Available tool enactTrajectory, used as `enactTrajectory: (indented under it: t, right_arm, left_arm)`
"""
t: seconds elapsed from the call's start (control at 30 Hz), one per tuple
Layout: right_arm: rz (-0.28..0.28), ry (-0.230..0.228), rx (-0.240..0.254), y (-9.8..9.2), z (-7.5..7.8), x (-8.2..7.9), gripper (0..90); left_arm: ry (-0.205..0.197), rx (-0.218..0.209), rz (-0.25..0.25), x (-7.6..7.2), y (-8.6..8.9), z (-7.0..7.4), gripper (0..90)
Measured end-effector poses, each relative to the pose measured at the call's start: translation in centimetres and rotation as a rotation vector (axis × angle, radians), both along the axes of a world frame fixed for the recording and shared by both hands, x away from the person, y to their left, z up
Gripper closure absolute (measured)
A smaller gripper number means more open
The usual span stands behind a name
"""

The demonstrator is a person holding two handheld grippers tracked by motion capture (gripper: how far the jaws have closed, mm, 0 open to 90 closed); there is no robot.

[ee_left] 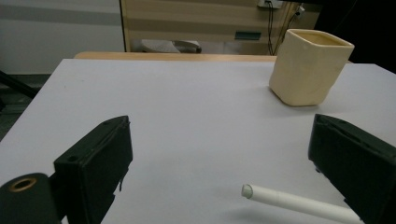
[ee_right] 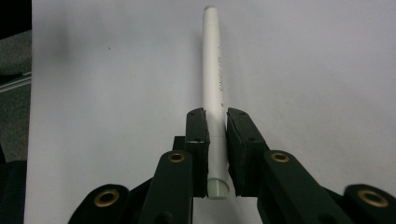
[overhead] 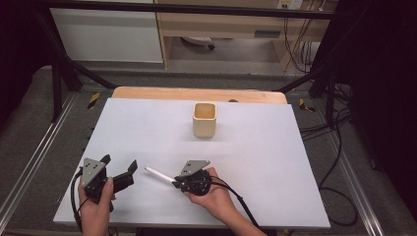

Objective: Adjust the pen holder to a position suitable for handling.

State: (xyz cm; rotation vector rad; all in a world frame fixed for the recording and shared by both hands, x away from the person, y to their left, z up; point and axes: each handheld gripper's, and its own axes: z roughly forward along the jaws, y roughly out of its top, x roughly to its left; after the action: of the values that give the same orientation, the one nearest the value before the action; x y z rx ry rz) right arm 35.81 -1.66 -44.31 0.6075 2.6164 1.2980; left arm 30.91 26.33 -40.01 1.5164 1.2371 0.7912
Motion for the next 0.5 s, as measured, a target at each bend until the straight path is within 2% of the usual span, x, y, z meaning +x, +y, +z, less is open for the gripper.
enactTrajectory:
  t: [0.4,0.5]
  right_arm:
    - [-0.022,0.006,0.039,-2.7,-0.1,-0.1,79.0]
    - [-0.033,0.004,0.042,-3.5,-0.1,-0.1,79.0]
  left_arm:
    - [0.002,-0.018,-0.029,0.2,-0.8,0.0,6.7]
    - [0.025,-0.033,-0.055,0.5,-1.5,-0.1,6.7]
